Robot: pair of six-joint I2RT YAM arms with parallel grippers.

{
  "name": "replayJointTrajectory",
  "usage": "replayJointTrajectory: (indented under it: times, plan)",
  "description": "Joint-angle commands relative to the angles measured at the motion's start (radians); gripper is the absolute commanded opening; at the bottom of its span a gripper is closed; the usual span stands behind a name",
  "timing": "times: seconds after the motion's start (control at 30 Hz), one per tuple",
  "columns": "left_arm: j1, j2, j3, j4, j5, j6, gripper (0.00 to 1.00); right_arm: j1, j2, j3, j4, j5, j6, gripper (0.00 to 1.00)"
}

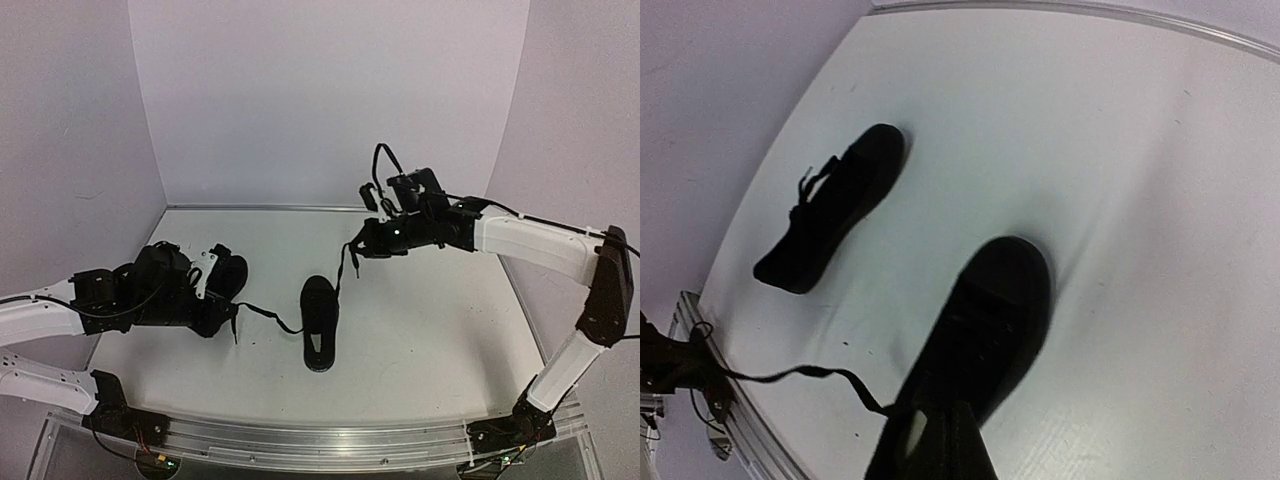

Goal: Tie the shoes

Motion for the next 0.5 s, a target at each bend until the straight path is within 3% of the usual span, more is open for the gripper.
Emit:
replayJointTrajectory:
  times: [0.0, 0.2, 0.37, 0.47]
  plan:
    - [-0.005, -0.022, 0.001, 0.074, 0.145, 0.093, 0.0, 0.064, 0.17, 0.192, 0.111, -0.178, 0.022, 0.0]
    - [-0.04, -0.006, -0.006, 0.094, 0.251, 0.095, 0.0, 0.186, 0.426, 0.452, 0.123, -0.212, 0.065, 0.0]
    - [-0.117, 0.021, 0.003, 0.098, 0.284, 0.111, 0.0, 0.233, 0.574, 0.555, 0.152, -0.238, 0.135, 0.0]
    - [-0.127, 0.035, 0.005, 0.102, 0.276, 0.111, 0.0, 0.243, 0.614, 0.566, 0.155, -0.281, 0.156, 0.14]
